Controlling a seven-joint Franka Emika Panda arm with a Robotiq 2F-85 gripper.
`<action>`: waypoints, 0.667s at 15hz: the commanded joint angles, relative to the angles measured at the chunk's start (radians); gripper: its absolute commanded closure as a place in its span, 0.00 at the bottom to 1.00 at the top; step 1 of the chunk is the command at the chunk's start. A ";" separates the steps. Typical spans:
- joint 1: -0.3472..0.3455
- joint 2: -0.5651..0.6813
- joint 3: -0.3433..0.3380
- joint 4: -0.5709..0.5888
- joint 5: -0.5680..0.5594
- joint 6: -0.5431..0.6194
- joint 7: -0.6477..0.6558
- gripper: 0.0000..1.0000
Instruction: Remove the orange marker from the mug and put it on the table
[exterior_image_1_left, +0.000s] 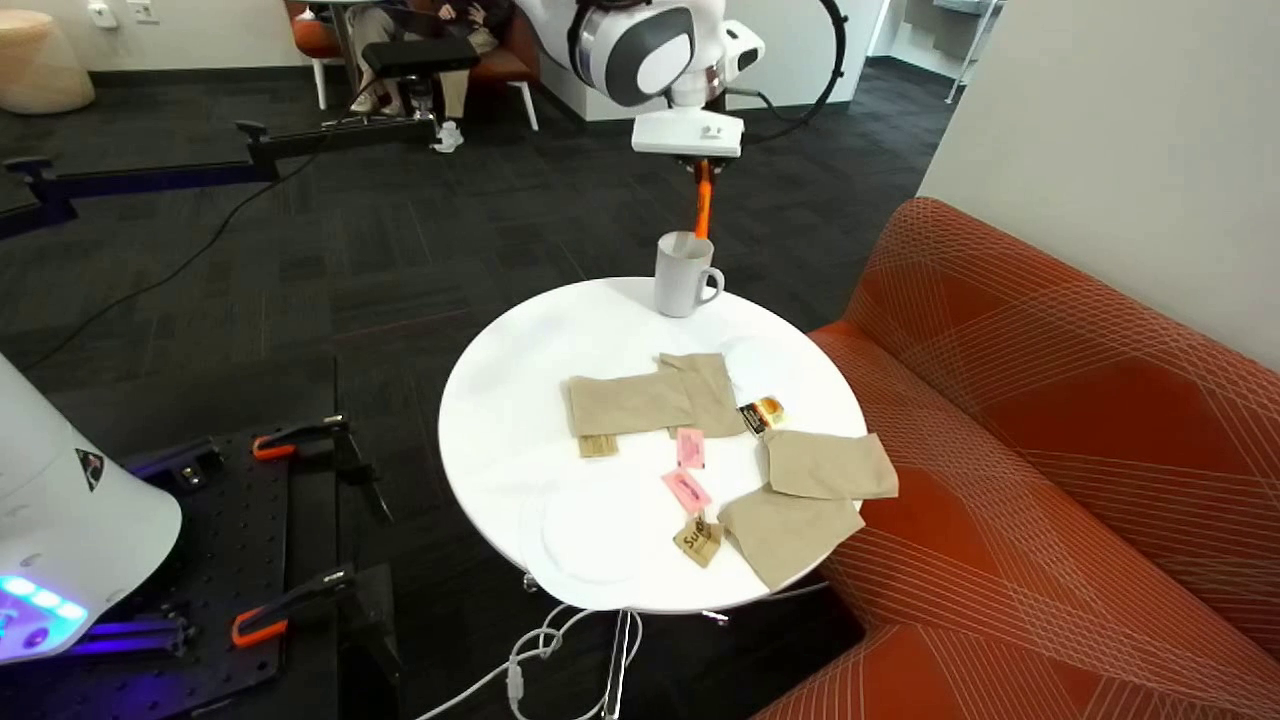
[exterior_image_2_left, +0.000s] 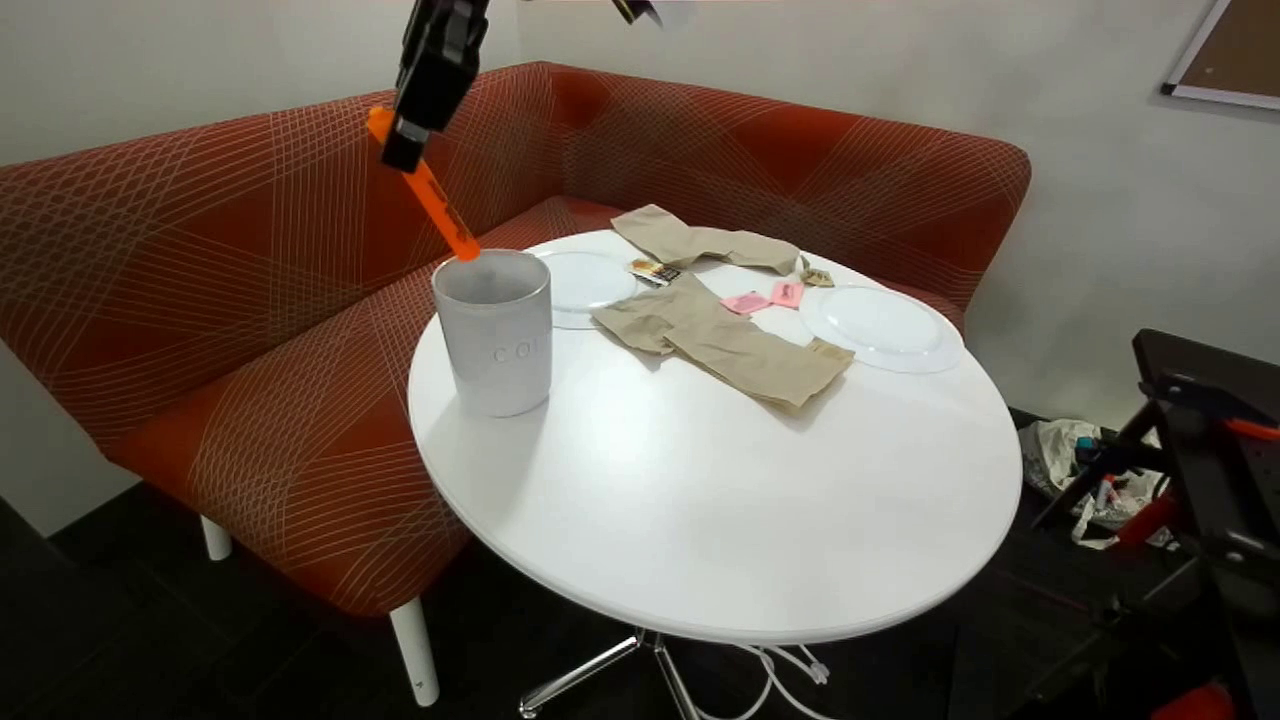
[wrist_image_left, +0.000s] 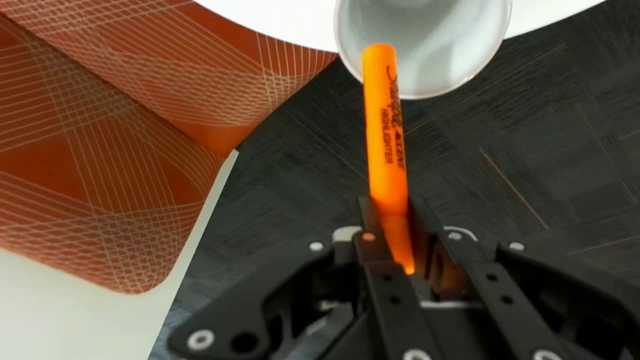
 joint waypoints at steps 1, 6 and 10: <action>-0.041 -0.119 0.049 -0.119 0.006 0.092 0.008 0.95; -0.072 -0.275 0.083 -0.248 0.029 0.125 0.010 0.95; -0.084 -0.436 0.063 -0.392 0.037 0.102 0.032 0.95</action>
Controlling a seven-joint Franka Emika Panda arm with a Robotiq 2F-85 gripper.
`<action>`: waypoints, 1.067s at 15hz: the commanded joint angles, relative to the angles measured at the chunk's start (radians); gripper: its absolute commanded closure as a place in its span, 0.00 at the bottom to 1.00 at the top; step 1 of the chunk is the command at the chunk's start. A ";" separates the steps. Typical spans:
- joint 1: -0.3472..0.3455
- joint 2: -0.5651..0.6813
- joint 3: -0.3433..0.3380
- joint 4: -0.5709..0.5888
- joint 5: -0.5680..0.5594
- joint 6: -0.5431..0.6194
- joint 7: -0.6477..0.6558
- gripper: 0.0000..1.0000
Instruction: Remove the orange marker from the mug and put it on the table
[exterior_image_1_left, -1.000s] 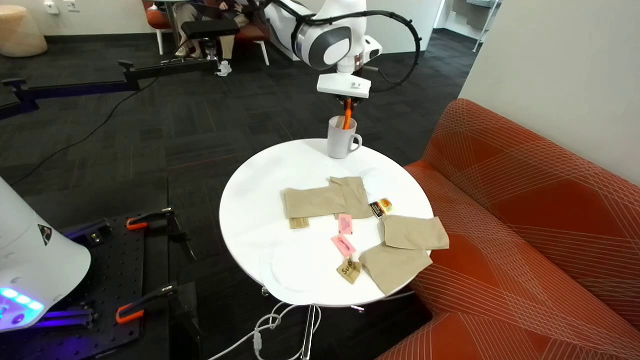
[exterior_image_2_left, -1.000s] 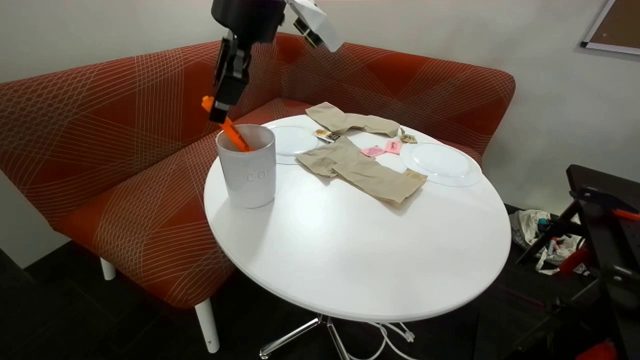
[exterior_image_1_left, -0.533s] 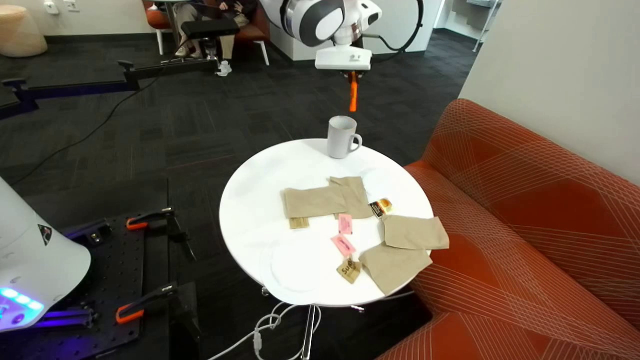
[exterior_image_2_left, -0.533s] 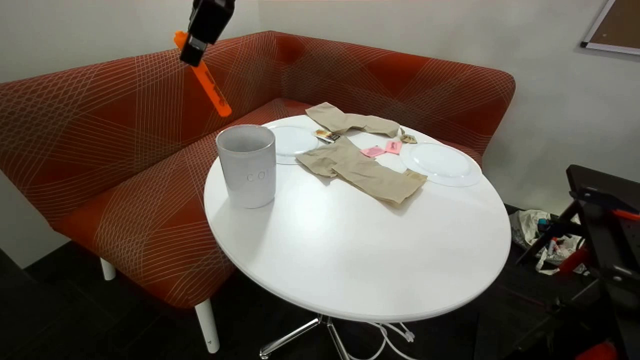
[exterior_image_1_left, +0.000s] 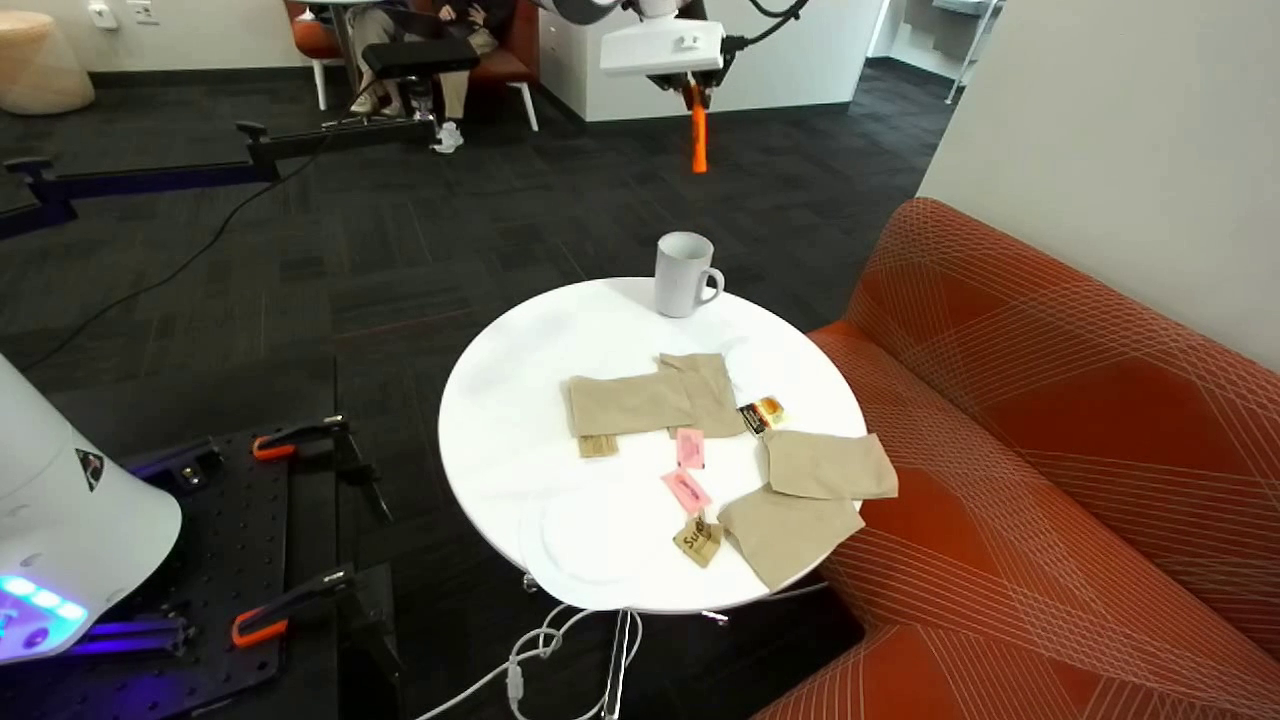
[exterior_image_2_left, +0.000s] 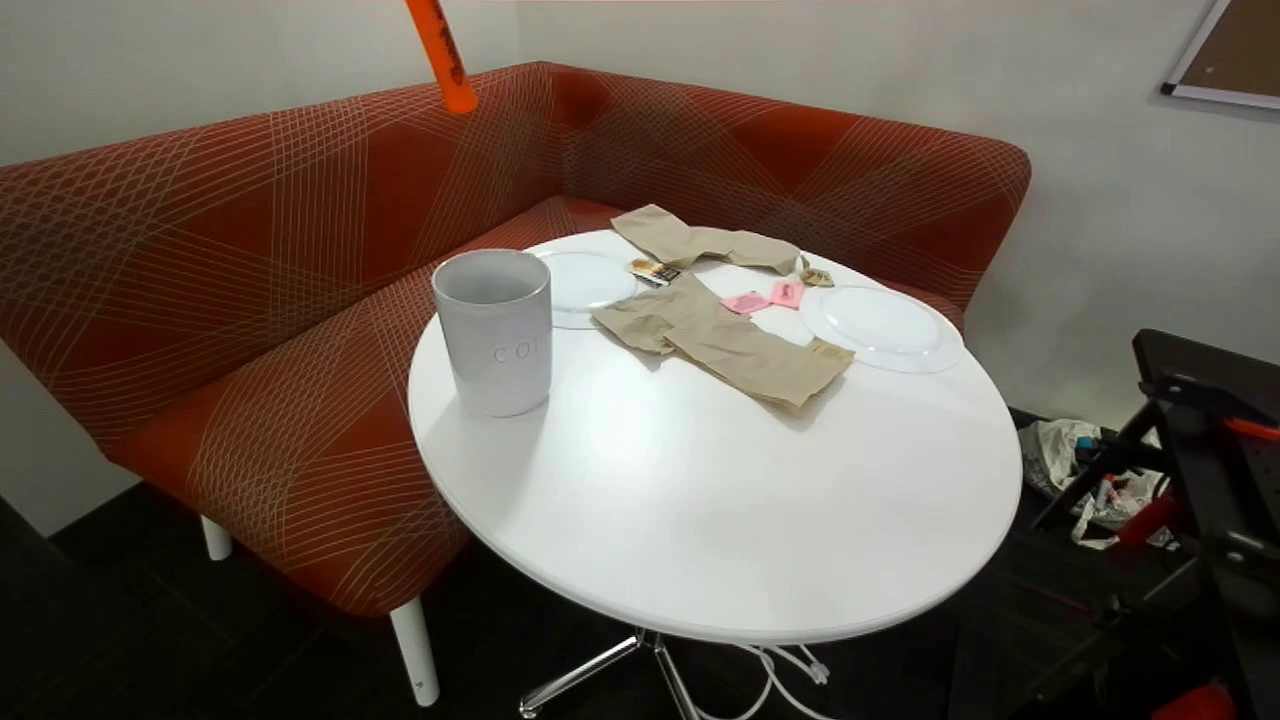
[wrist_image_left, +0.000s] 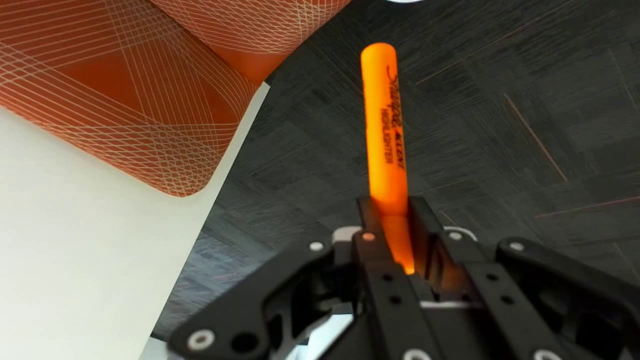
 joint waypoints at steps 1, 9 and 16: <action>-0.025 -0.193 -0.018 -0.193 0.014 -0.010 0.041 0.95; 0.002 -0.368 -0.129 -0.391 -0.034 -0.198 0.184 0.95; 0.038 -0.358 -0.175 -0.457 -0.009 -0.384 0.221 0.95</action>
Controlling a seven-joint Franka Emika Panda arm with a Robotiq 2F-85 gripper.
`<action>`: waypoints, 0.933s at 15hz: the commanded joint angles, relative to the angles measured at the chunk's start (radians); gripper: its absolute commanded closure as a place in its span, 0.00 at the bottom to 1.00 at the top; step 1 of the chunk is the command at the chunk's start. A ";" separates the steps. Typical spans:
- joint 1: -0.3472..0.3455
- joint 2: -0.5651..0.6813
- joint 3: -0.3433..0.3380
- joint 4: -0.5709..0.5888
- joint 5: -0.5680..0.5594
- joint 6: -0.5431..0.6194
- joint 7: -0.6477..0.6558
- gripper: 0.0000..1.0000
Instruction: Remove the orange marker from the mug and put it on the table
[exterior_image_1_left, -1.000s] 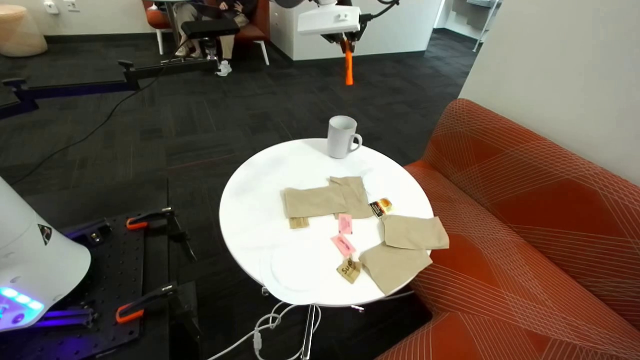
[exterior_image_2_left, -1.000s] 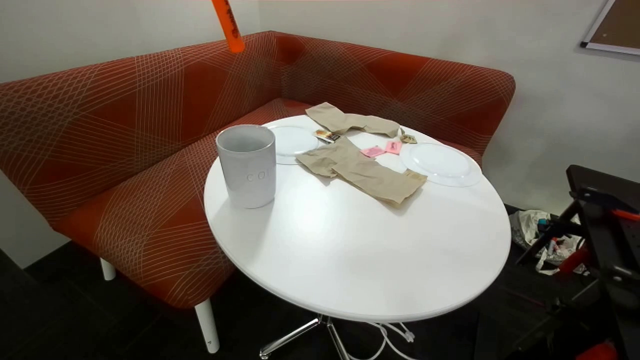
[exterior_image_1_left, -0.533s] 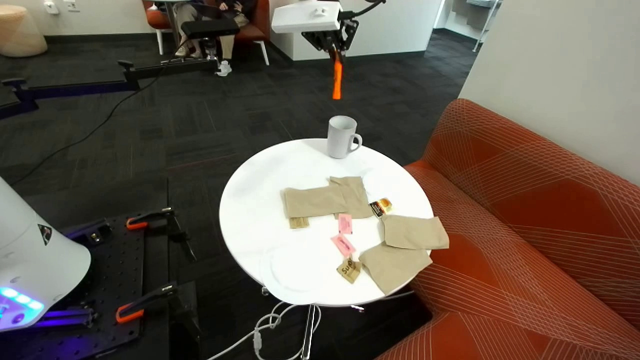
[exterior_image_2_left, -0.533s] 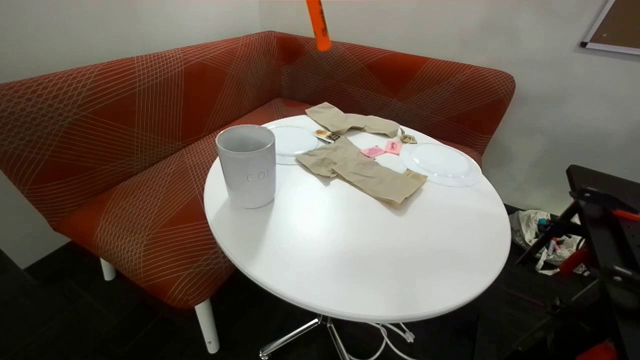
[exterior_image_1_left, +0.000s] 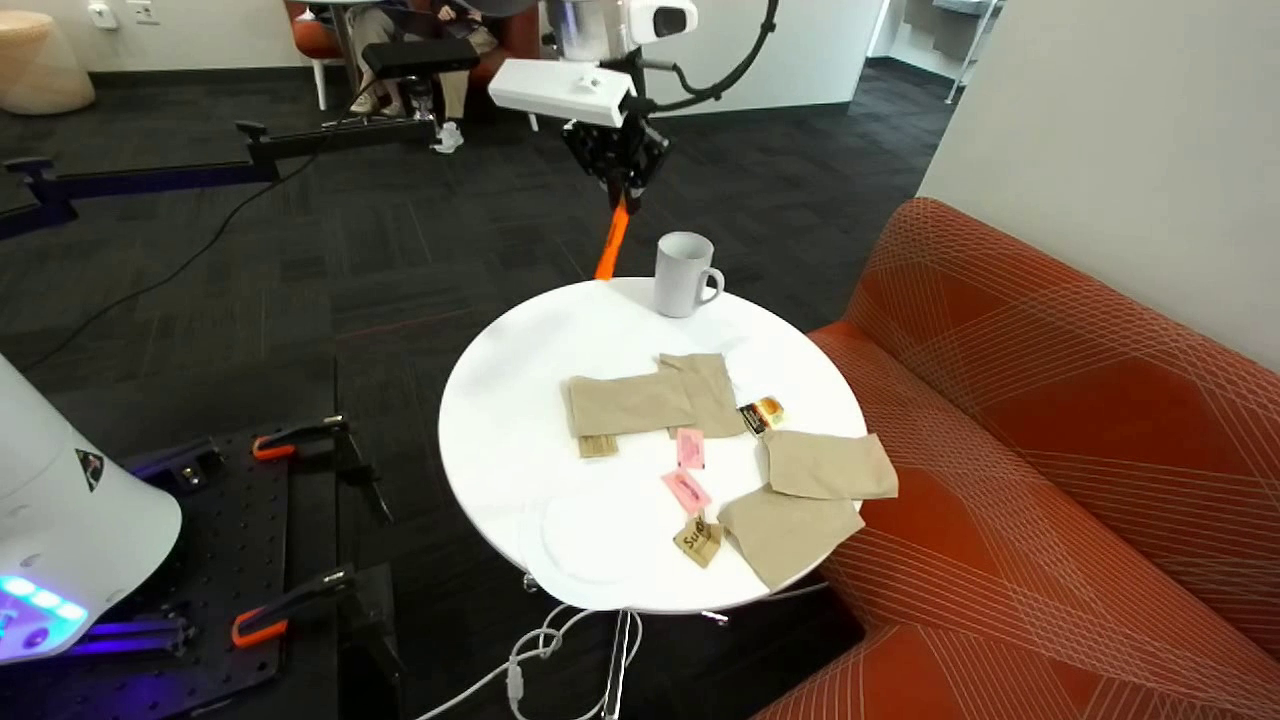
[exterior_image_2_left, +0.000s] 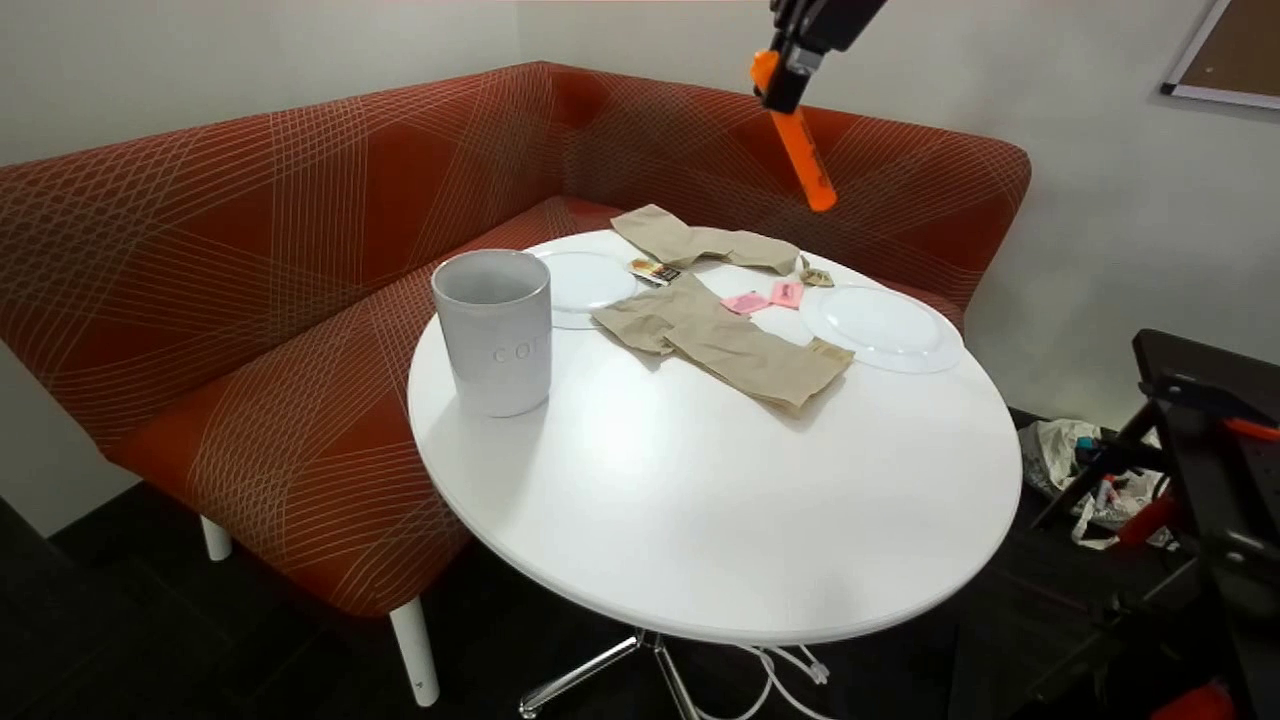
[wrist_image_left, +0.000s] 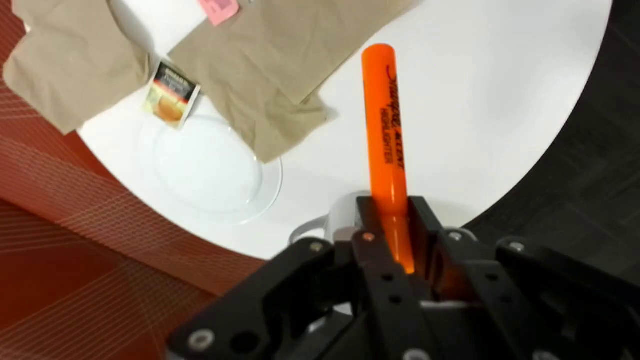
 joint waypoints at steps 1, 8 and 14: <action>0.034 -0.006 -0.019 -0.052 0.031 -0.040 0.022 0.95; 0.079 0.071 -0.014 -0.123 -0.062 0.033 0.235 0.95; 0.115 0.193 -0.033 -0.135 -0.109 0.309 0.351 0.95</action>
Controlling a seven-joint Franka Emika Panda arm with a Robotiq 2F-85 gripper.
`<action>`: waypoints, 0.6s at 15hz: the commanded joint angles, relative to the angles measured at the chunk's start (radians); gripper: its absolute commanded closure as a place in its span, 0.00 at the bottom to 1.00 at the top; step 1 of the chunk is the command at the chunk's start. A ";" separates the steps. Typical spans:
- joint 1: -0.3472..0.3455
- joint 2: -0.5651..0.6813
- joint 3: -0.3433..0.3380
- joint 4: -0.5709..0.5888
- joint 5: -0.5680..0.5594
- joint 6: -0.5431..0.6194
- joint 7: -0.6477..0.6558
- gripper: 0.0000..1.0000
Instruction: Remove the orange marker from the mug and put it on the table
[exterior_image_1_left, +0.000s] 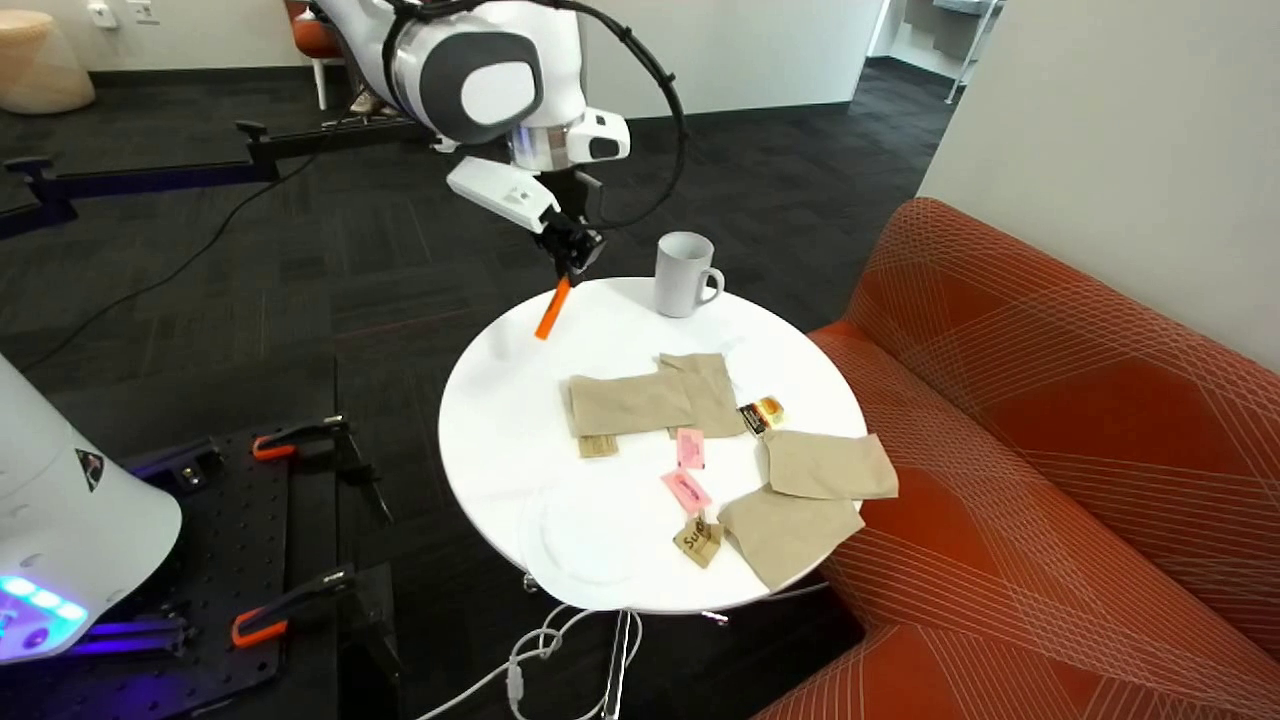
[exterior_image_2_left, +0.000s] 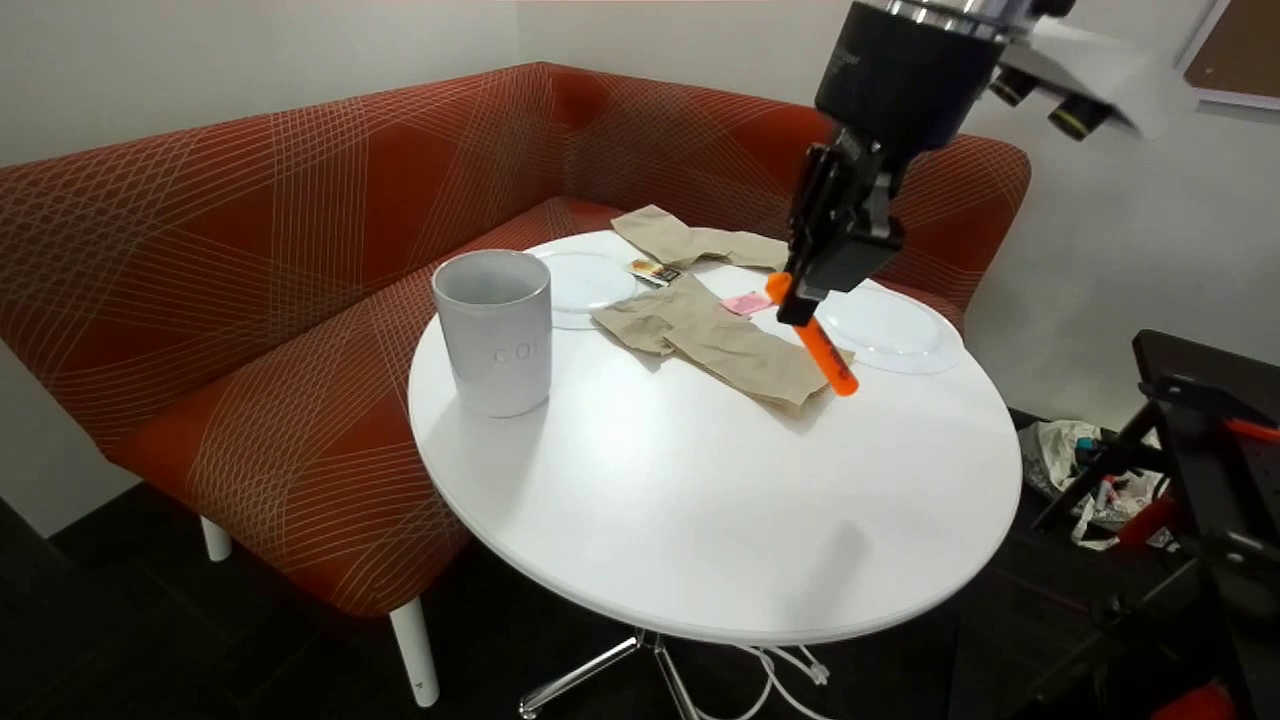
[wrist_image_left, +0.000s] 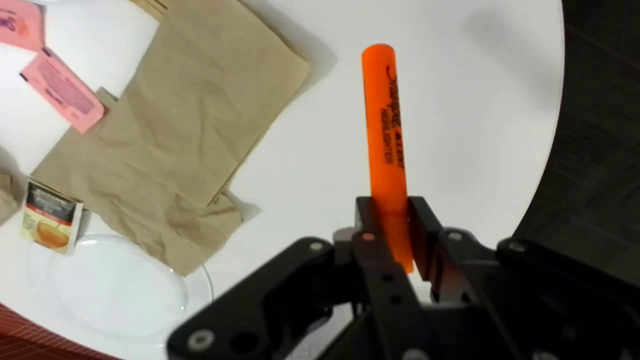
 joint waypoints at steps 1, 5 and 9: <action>0.026 0.074 -0.038 0.011 -0.068 0.133 0.086 0.95; 0.045 0.172 -0.080 0.050 -0.106 0.166 0.132 0.95; 0.050 0.253 -0.094 0.107 -0.088 0.144 0.134 0.95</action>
